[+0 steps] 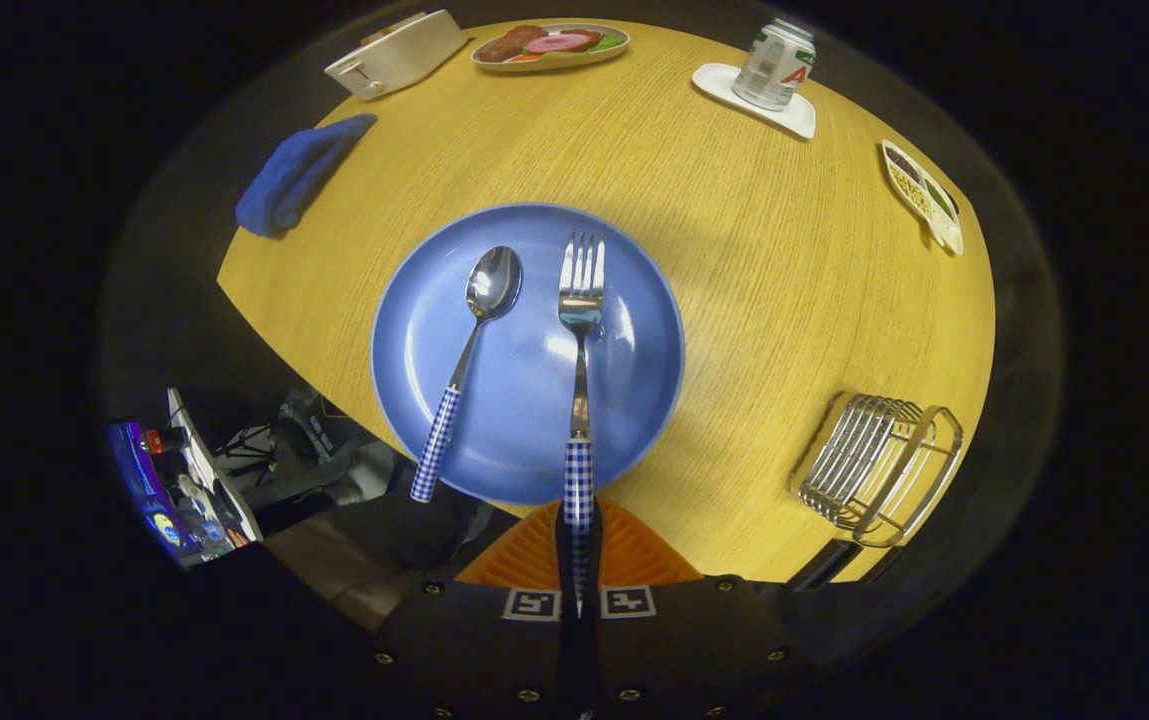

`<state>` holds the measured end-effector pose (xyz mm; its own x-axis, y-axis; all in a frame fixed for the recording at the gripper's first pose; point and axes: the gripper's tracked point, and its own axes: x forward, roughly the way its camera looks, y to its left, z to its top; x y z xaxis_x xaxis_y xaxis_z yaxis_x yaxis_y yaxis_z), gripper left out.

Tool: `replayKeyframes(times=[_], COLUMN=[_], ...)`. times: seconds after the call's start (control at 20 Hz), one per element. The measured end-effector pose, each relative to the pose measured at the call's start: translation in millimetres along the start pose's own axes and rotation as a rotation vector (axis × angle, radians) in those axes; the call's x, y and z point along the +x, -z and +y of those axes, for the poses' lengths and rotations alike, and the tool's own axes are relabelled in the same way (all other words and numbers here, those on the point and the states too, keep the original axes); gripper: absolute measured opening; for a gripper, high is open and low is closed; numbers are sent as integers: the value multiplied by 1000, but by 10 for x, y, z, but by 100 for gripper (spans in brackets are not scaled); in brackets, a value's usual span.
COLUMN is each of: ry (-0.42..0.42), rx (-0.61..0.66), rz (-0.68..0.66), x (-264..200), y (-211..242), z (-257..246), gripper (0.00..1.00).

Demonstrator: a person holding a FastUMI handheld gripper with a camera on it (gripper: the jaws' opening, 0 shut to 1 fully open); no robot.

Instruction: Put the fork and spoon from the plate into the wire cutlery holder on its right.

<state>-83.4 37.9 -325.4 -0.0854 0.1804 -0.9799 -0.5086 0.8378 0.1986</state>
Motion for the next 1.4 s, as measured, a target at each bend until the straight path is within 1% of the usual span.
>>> replayKeyframes(times=[0.1, 0.3, 0.5, 0.7, 0.9, 1.05, 1.3, 1.4], ry=[-20, -20, 0, 54, 92, 102, 103, 115], rx=[-5, -25, -27, -25, 3, 18, 22, 17], rz=[17, 73, 155, 227, 270, 332, 441, 477], x=[-202, -551, -822, -1030, -1080, -1101, -1058, -1016], y=[111, 459, 860, 1140, 1227, 1274, 1255, 1182], z=[-83, -367, -697, -1076, -1388, -1570, -1782, -1866], gripper=[0, 0, 0, 0, 0, 0, 0, 0])
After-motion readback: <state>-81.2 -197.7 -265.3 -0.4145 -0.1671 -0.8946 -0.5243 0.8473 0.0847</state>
